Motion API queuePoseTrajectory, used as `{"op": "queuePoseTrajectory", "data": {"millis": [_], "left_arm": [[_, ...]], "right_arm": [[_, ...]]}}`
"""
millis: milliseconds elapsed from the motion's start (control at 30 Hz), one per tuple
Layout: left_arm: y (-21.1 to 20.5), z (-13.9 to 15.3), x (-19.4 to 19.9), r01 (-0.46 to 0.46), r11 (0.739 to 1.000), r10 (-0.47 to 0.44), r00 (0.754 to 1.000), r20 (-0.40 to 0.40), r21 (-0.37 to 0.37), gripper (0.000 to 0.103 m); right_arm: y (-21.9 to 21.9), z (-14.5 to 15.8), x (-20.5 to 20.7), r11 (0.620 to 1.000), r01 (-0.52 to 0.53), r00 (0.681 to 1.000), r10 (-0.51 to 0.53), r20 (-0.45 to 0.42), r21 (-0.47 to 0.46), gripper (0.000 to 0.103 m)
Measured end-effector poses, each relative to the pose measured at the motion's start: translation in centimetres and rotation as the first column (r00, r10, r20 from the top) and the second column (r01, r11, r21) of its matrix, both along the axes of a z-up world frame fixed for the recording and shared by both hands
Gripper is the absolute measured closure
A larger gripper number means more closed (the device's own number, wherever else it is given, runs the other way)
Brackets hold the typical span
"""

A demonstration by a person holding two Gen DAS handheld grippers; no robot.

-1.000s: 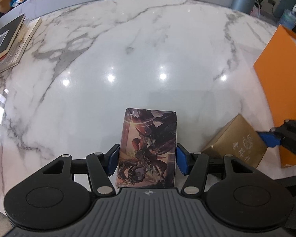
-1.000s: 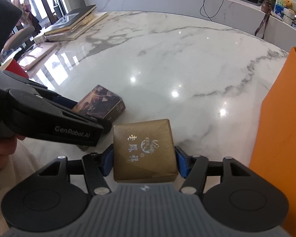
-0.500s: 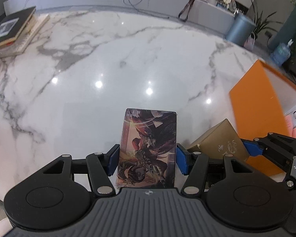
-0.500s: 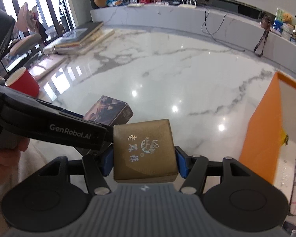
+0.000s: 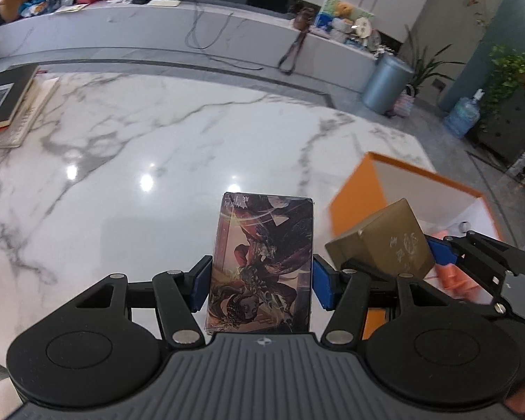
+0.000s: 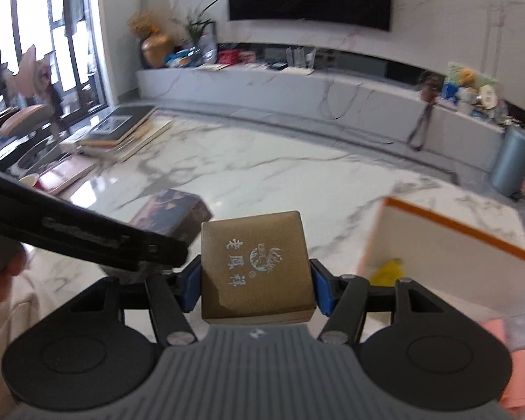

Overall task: Organize rigid objects
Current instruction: 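Carry the card box with the left gripper while the right carries the tan box over the box, then lower the tan box into the box with the right gripper while the left lowers the card box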

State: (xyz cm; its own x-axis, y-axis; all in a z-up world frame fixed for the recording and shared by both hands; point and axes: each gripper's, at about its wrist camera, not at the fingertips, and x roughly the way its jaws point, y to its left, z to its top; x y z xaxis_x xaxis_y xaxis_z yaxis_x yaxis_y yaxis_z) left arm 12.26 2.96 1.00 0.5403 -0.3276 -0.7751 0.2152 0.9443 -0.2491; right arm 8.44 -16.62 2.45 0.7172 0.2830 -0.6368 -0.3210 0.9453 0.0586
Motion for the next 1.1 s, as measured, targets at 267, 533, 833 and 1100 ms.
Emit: {"op": "queuePoseTrajectory", "data": {"millis": [267,533,833,1100], "left_arm": [[-6.6,0.9,-0.3,0.142,0.990,-0.143,0.989,0.036,0.021,0.036],[-13.1,-0.2,0.0,0.274,0.961,-0.274,0.962,-0.004,0.020,0.036],[-18.1,-1.5,0.7,0.389,0.920,-0.386,0.921,-0.054,0.052,0.036],[-21.1,-3.6,1.4,0.422,0.904,-0.414,0.904,-0.102,0.069,0.036]], "right_arm": [[-6.2,0.3,-0.5,0.992,0.124,0.992,-0.124,-0.003,-0.022,0.042],[-10.8,-1.1,-0.2,0.985,0.141,0.988,-0.147,-0.056,-0.094,0.042],[-16.5,-4.1,0.6,0.976,0.184,0.966,-0.201,-0.162,-0.113,0.042],[-18.5,-6.8,1.1,0.970,0.220,0.935,-0.239,-0.263,-0.101,0.042]]}}
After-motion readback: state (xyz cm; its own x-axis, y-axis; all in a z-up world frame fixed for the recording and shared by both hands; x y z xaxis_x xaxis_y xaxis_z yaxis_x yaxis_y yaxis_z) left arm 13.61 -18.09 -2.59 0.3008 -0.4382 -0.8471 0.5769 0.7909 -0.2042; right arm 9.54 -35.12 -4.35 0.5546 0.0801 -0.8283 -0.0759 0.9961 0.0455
